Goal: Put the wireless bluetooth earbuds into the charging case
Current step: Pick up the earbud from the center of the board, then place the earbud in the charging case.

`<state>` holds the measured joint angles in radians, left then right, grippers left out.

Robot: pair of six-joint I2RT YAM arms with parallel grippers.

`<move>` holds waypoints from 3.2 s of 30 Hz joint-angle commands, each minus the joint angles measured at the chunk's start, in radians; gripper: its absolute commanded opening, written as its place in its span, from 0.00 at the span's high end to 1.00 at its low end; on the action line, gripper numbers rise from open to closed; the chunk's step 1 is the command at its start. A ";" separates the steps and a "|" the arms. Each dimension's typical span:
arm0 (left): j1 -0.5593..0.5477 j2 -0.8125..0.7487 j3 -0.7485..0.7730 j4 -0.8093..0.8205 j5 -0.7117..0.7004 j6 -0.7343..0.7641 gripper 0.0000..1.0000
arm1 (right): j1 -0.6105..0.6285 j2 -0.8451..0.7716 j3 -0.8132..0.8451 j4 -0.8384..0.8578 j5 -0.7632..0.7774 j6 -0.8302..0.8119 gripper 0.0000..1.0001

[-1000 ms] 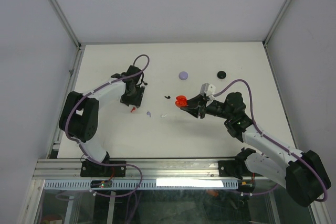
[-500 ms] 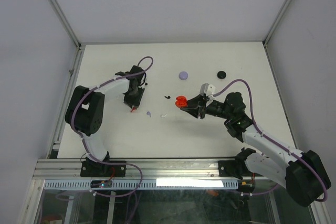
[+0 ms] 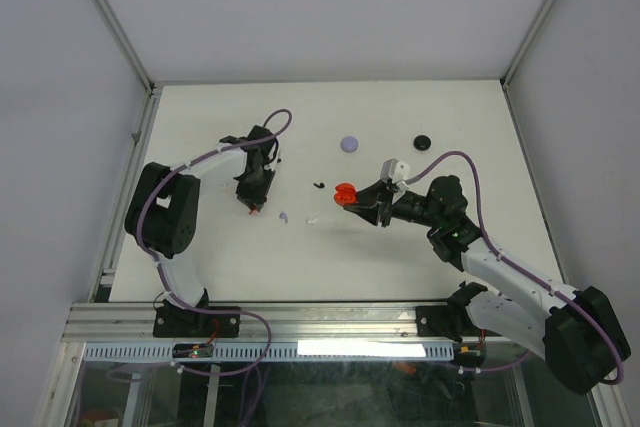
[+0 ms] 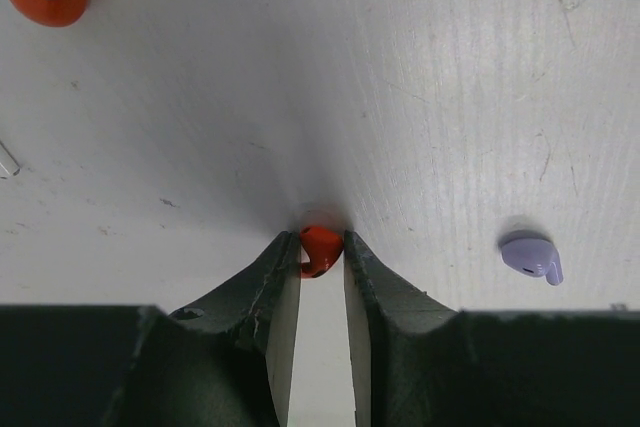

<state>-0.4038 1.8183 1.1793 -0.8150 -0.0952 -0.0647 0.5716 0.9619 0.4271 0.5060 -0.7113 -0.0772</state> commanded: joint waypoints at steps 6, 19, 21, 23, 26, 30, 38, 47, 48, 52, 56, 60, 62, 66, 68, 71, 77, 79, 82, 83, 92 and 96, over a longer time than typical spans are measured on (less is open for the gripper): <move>0.007 0.025 0.028 0.015 0.045 0.003 0.83 | 0.005 -0.021 0.012 0.026 -0.004 -0.013 1.00; 0.008 -0.187 -0.014 0.125 0.094 -0.132 0.90 | 0.017 0.003 0.026 0.085 0.007 0.002 1.00; 0.008 -0.237 -0.022 0.163 0.099 -0.161 0.90 | 0.020 0.008 0.026 0.109 0.020 0.004 1.00; 0.007 -0.281 -0.027 0.193 0.110 -0.189 0.90 | 0.025 0.014 0.025 0.147 0.035 0.006 1.00; 0.000 -0.357 -0.046 0.250 0.145 -0.232 0.92 | 0.038 0.029 0.029 0.208 0.068 0.002 1.00; -0.008 -0.476 -0.081 0.346 0.204 -0.318 0.92 | 0.049 0.055 0.035 0.273 0.116 -0.010 1.00; -0.048 -0.680 -0.176 0.568 0.207 -0.481 0.94 | 0.084 0.112 0.019 0.446 0.251 -0.044 1.00; -0.149 -0.755 -0.237 0.754 0.151 -0.662 0.94 | 0.112 0.205 0.004 0.659 0.353 -0.058 1.00; -0.163 -0.760 -0.247 0.777 0.145 -0.685 0.94 | 0.115 0.217 0.004 0.673 0.358 -0.060 1.00; -0.220 -0.786 -0.283 0.859 0.095 -0.752 0.94 | 0.129 0.253 -0.002 0.740 0.399 -0.063 1.00; -0.238 -0.798 -0.305 0.915 0.084 -0.799 0.94 | 0.141 0.291 -0.012 0.799 0.419 -0.069 1.00; -0.255 -0.791 -0.315 0.954 0.089 -0.831 0.94 | 0.154 0.320 -0.006 0.804 0.425 -0.091 1.00; -0.264 -0.788 -0.313 0.961 0.089 -0.835 0.94 | 0.160 0.330 -0.006 0.813 0.435 -0.099 1.00; -0.286 -0.777 -0.312 0.967 0.076 -0.836 0.95 | 0.168 0.339 -0.008 0.838 0.453 -0.110 1.00; -0.299 -0.772 -0.312 0.968 0.067 -0.836 0.95 | 0.175 0.340 -0.004 0.838 0.461 -0.118 1.00; -0.326 -0.768 -0.318 0.982 0.038 -0.832 0.95 | 0.178 0.343 0.000 0.837 0.472 -0.131 1.00; -0.382 -0.749 -0.309 0.987 -0.026 -0.789 0.95 | 0.201 0.349 0.004 0.844 0.489 -0.150 1.00; -0.397 -0.745 -0.306 0.985 -0.050 -0.771 0.95 | 0.205 0.347 0.004 0.844 0.491 -0.154 1.00; -0.417 -0.738 -0.302 0.983 -0.086 -0.748 0.95 | 0.208 0.343 0.002 0.840 0.484 -0.154 1.00; -0.423 -0.735 -0.300 0.983 -0.095 -0.739 0.95 | 0.209 0.338 0.002 0.837 0.481 -0.154 1.00; -0.470 -0.732 -0.266 0.932 -0.175 -0.669 0.95 | 0.214 0.319 -0.002 0.825 0.486 -0.160 1.00; -0.498 -0.731 -0.248 0.903 -0.220 -0.637 0.95 | 0.215 0.319 -0.004 0.827 0.487 -0.161 1.00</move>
<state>-0.8753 1.0924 0.8783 0.0872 -0.2401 -0.7681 0.7788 1.3090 0.4149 1.2629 -0.2455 -0.2176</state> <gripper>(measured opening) 0.176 0.280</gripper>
